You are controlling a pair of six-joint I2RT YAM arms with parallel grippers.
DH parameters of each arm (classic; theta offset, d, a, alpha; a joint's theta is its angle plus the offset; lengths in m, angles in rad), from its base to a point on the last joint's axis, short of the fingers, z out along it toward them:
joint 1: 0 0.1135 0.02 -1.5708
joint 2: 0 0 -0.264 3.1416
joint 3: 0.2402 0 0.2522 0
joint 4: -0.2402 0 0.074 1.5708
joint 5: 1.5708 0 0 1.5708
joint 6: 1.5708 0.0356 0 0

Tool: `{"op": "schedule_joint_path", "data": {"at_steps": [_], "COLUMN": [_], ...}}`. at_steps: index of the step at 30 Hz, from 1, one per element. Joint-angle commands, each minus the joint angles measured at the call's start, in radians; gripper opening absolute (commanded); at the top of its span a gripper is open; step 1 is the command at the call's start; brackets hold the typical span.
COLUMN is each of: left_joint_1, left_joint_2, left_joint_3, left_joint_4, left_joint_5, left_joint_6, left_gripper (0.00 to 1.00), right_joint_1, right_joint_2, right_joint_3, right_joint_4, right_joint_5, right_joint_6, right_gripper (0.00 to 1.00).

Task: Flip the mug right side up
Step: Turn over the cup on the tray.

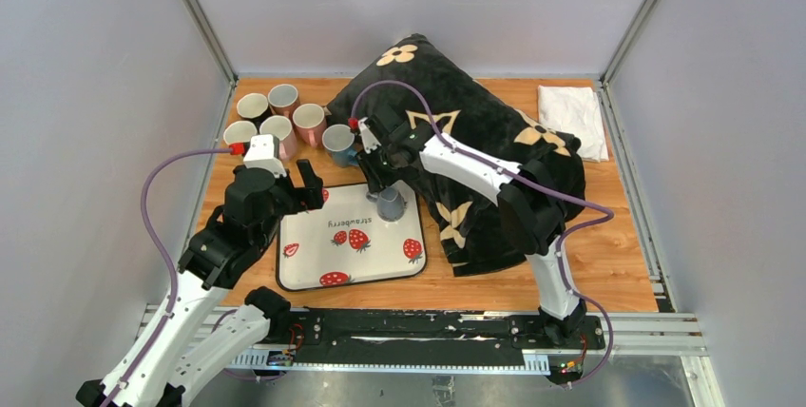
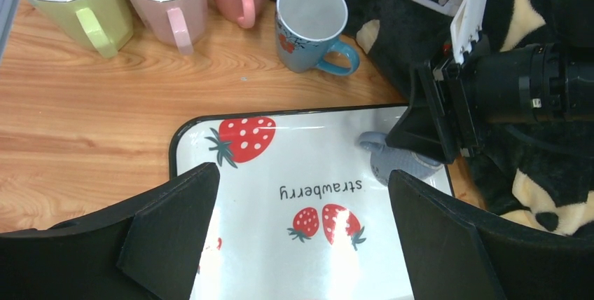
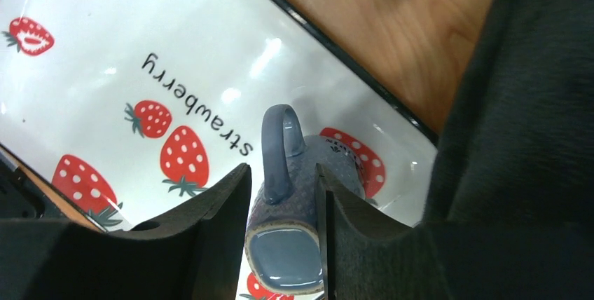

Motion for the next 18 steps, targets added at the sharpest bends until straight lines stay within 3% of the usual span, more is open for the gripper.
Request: {"op": "schedule_joint_path", "data": {"at_steps": [1,10,18], "left_joint_1": [-0.004,-0.004,-0.004], "left_joint_2": [0.002,0.002,0.001], "left_joint_3": [0.01,0.004,-0.013], "left_joint_4": [0.033,0.03,0.034], "left_joint_5": [-0.003,-0.003,0.003], "left_joint_6": [0.002,-0.004,-0.022], "left_gripper": [0.99,0.99,0.99], "right_joint_1": [0.039,0.084,0.091], "right_joint_2": [-0.028,-0.089,-0.232], "right_joint_3": [-0.034,-0.109,-0.221], "right_joint_4": [-0.027,-0.011,0.135], "right_joint_5": [-0.069,-0.214,-0.387], "right_joint_6": [-0.018,-0.056,-0.088], "right_gripper": [0.43,0.41,0.42]}}
